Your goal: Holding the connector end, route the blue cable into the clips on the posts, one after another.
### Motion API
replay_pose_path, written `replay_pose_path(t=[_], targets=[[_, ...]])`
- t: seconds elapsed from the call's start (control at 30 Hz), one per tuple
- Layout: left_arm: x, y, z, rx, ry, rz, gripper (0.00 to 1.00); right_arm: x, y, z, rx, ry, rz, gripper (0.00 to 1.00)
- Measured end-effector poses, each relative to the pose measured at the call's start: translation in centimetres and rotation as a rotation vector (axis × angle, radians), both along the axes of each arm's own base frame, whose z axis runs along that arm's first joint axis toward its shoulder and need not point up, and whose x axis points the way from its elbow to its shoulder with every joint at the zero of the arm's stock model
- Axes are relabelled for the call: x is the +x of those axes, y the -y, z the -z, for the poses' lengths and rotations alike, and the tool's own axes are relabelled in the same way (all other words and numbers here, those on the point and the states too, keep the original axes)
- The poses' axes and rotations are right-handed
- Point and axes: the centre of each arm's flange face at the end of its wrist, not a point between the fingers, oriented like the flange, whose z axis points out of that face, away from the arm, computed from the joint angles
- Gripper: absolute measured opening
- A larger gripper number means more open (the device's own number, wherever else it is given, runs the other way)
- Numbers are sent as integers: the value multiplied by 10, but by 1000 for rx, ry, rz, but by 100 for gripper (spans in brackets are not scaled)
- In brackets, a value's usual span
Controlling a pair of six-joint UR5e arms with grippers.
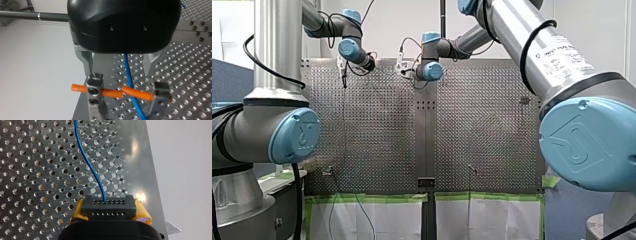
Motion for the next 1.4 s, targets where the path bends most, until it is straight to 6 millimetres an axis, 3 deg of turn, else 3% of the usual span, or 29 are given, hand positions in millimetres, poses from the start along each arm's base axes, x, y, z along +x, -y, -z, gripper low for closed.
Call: replay_pose_path(t=[0.47,0.53,0.57,0.63,0.67,0.73,0.77,0.83,0.87,0.9,1.4], targets=[[0,2,0,-13,3,0,97,1,-1,2,4,-1,-1,0],[0,1,0,-12,2,-5,74,1,-1,2,5,-2,-2,0],[0,1,0,-12,2,-12,74,1,-1,2,5,-2,-2,0],[0,0,0,-11,1,-21,52,2,-2,2,5,-2,-3,0],[-1,0,0,-11,-1,-25,52,2,-2,2,5,-2,-4,0],[-1,-1,0,-10,-4,-29,28,2,-2,2,5,-2,-4,0],[-1,-1,0,-9,-5,-31,28,2,-3,2,5,-2,-4,0],[-2,0,0,-9,-6,-31,7,2,-3,2,6,-3,-5,0],[-2,0,1,-8,-8,-30,7,2,-3,2,6,-3,-5,0],[-2,1,1,-6,-9,-30,0,2,-3,2,6,-3,-6,0],[-8,7,5,-3,-43,-23,0,-2,0,12,21,-17,2,0]])
